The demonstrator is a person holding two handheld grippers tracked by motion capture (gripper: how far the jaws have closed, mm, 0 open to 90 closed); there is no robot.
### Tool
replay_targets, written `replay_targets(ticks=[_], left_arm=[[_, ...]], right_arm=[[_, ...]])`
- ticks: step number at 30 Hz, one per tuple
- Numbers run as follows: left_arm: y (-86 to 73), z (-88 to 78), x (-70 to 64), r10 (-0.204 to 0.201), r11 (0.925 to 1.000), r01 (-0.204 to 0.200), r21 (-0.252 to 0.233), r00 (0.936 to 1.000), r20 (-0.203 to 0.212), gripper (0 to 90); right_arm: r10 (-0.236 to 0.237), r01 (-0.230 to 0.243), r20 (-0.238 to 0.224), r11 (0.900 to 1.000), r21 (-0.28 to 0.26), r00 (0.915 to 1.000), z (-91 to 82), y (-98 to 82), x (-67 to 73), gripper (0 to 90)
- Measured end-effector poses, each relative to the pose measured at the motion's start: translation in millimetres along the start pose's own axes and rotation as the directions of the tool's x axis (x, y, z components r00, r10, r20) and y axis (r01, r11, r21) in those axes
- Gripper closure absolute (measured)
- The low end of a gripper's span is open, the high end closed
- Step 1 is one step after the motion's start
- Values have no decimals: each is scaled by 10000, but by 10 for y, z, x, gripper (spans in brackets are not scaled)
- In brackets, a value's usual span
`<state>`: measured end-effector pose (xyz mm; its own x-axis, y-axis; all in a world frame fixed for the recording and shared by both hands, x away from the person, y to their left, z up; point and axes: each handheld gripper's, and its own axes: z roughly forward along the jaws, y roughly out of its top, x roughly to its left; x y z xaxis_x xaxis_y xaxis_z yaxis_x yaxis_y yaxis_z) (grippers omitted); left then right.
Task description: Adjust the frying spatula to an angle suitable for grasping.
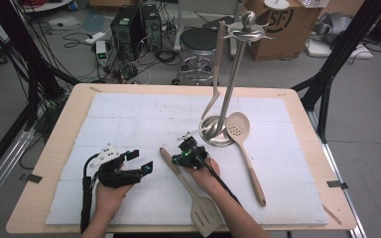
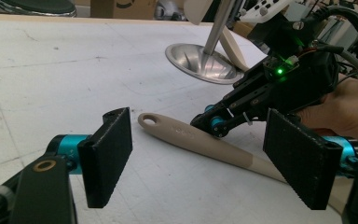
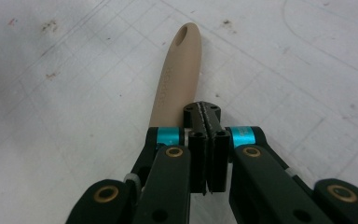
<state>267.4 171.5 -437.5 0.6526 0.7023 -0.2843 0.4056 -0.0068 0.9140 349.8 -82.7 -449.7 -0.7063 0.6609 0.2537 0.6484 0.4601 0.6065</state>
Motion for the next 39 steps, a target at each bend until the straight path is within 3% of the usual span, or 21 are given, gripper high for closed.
replay_targets(ticks=[8,14,16,19,30,33,39], left_arm=[[0,-7,18,2,10000,-2,-16,10000,-30,244],[2,-21,23,-52,9999,52,-87,10000,-57,244],[7,-37,21,-32,9999,31,-147,10000,-36,246],[8,-46,37,-115,9998,113,-189,9999,-74,247],[14,-74,47,-74,9994,66,-347,9998,-206,255],[17,-86,52,-20,9991,7,-424,9995,-305,258],[18,-75,56,-50,9992,38,-410,9995,-303,264]], right_arm=[[-36,38,-297,10000,58,9996,7,3,19,896],[346,-349,-548,9994,-39,9979,-139,-30,-29,777],[712,-727,-950,9973,-125,9929,-206,-48,-58,724],[1216,-1250,-1691,9921,-97,9781,-306,-86,-92,684],[1688,-1680,-2400,9855,240,9560,-465,-192,-112,605],[2011,-1976,-2637,9795,401,9434,-477,-250,-137,600],[2247,-2175,-2752,9744,569,9348,-508,-338,-168,594]])
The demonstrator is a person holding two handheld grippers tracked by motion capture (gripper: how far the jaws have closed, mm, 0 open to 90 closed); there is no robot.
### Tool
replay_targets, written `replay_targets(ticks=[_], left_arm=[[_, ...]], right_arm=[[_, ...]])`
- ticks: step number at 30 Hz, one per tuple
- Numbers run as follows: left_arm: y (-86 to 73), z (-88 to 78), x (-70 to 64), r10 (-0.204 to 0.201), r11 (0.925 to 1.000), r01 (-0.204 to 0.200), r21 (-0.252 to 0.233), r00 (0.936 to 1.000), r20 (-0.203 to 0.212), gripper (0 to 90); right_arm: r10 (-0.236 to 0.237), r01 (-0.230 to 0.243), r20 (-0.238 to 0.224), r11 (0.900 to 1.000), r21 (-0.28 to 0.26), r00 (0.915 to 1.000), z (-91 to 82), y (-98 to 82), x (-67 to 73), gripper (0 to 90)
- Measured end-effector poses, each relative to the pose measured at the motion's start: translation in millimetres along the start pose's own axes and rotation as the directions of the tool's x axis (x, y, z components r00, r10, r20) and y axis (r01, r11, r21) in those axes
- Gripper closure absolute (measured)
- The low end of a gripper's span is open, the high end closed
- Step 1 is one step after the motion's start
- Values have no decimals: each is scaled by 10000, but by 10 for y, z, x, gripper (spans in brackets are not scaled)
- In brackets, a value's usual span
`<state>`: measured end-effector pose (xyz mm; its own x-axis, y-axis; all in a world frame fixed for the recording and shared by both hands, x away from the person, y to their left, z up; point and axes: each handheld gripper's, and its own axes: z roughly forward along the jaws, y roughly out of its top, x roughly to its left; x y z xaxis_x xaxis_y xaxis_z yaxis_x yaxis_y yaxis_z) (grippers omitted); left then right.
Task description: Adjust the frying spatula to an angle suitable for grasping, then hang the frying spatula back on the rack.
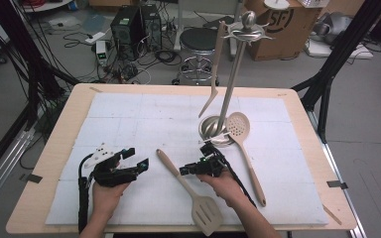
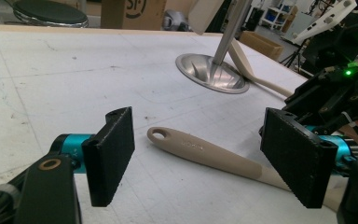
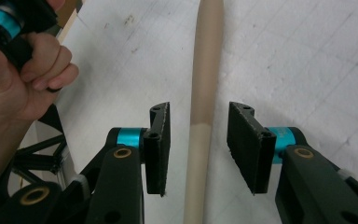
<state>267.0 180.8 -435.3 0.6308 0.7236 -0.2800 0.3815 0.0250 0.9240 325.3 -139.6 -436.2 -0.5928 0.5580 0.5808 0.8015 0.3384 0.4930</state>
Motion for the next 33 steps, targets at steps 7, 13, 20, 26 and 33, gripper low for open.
replay_targets(ticks=[7,13,20,26,33], left_arm=[[-1,-2,-8,29,10000,-29,-29,10000,-25,264],[0,-2,-9,-4,10000,4,-44,10000,17,263],[-2,3,-9,21,10000,-21,-3,10000,42,264],[-1,7,-14,7,10000,-7,1,10000,84,263],[-3,6,-11,15,10000,-15,7,10000,85,263]], right_arm=[[205,-197,-283,9993,305,9994,-24,-69,19,587],[525,-509,-229,9964,684,9984,2,-131,7,619],[700,-669,-247,9915,1115,9972,34,-181,-19,629],[682,-632,-309,9878,1420,9972,67,-195,-21,635],[771,-689,-474,9856,1546,9959,78,-202,-19,644]])
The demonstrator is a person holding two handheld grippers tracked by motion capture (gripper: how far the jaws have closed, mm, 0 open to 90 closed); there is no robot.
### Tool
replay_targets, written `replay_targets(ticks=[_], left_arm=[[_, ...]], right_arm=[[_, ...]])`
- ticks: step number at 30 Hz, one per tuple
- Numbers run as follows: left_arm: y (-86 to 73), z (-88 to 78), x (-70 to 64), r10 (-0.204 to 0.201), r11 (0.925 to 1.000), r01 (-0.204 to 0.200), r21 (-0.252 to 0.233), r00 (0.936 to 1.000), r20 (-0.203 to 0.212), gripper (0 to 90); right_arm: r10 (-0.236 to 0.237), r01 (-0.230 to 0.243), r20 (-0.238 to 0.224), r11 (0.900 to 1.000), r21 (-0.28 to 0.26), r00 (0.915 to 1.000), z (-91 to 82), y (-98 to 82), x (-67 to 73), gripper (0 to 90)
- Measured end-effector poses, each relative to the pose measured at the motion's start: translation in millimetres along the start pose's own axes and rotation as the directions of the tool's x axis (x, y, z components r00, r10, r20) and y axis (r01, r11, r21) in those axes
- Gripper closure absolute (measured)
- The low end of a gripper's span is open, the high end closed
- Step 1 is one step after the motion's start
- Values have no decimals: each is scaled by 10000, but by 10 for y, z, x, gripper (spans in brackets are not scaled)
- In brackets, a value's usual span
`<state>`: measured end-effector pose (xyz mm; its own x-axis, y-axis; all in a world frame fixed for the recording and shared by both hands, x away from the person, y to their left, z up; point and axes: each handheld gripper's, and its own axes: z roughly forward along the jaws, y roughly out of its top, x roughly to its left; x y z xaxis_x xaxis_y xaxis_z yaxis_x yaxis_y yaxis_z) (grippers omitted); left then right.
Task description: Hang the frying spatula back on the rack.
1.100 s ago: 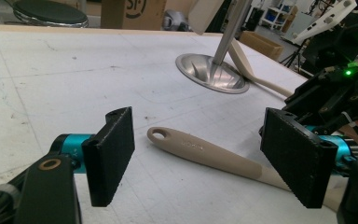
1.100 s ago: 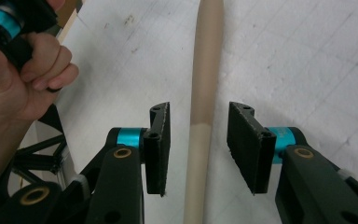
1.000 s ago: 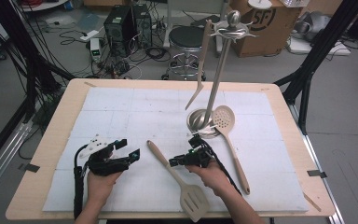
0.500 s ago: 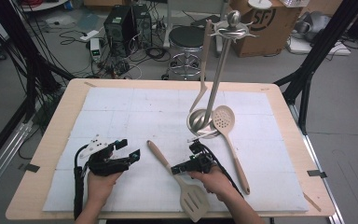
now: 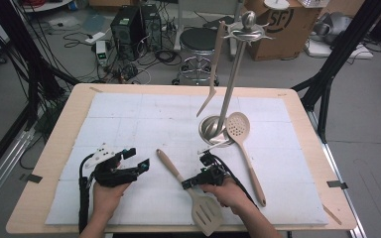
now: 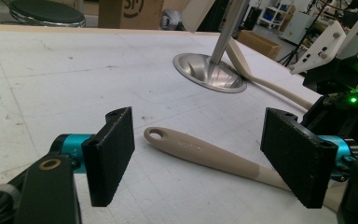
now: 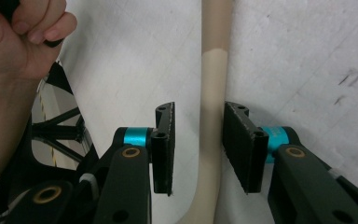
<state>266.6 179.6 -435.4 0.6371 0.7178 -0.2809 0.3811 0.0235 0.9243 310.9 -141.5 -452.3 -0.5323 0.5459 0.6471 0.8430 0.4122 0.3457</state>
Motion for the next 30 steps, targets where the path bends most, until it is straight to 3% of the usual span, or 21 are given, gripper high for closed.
replay_targets(ticks=[16,26,30], left_arm=[[-3,2,2,-20,10000,20,14,10000,-4,263],[-1,1,-6,-9,10000,9,24,10000,45,263],[-4,14,-15,21,10000,-21,71,10000,68,263]], right_arm=[[170,-167,-62,9983,562,9998,-32,-21,-18,669],[215,-242,281,9950,965,9994,-25,-1,35,675],[5,-84,742,9944,1057,9972,-6,10,83,706]])
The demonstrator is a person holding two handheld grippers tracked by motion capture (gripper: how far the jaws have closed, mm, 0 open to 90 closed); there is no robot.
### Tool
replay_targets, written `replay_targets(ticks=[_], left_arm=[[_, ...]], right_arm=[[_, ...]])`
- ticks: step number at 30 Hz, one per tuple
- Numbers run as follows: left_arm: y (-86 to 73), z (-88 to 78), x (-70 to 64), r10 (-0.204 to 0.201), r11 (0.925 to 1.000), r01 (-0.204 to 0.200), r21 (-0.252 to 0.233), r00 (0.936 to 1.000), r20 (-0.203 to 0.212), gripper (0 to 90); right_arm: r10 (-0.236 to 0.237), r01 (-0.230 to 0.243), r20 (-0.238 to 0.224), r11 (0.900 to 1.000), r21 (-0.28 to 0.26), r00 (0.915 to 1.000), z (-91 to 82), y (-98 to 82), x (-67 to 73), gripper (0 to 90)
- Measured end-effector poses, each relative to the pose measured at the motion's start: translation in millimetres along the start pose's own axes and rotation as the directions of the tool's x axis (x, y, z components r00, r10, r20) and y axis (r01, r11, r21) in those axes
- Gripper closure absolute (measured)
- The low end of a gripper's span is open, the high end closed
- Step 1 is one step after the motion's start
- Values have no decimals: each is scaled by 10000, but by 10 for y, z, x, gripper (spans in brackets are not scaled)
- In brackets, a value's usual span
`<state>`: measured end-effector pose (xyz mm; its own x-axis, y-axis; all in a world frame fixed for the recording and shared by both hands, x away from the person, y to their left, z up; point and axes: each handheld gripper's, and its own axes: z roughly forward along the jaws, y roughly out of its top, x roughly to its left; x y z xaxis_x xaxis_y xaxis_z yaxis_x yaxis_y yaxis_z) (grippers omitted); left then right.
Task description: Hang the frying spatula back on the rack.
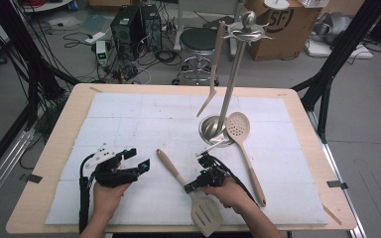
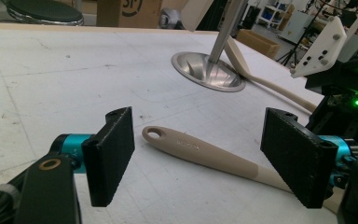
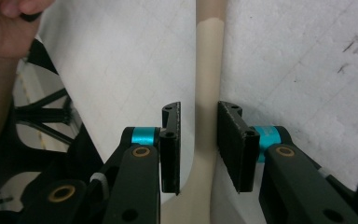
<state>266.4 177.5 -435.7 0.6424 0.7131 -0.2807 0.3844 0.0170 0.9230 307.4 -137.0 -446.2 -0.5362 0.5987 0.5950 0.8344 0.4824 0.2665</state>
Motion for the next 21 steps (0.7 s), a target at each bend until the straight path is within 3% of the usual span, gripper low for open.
replay_targets(ticks=[7,9,15,19,21], left_arm=[[-1,-17,-14,41,10000,-41,12,10000,-42,263],[-4,-22,-14,-24,10000,24,-30,10000,-79,263],[-5,-22,-26,38,10000,-38,14,10000,-38,263],[-4,-18,-32,70,10000,-70,31,10000,-27,263],[-4,-17,-32,81,10000,-81,45,10000,-18,263]], right_arm=[[-144,136,333,9996,234,9993,15,37,40,714],[-232,222,654,9996,160,9976,20,22,84,718],[-792,832,1951,9965,-126,9776,62,-39,264,713],[-727,814,2255,9963,-294,9715,83,-68,330,668],[-984,1123,2665,9930,-371,9588,107,-94,384,672]])
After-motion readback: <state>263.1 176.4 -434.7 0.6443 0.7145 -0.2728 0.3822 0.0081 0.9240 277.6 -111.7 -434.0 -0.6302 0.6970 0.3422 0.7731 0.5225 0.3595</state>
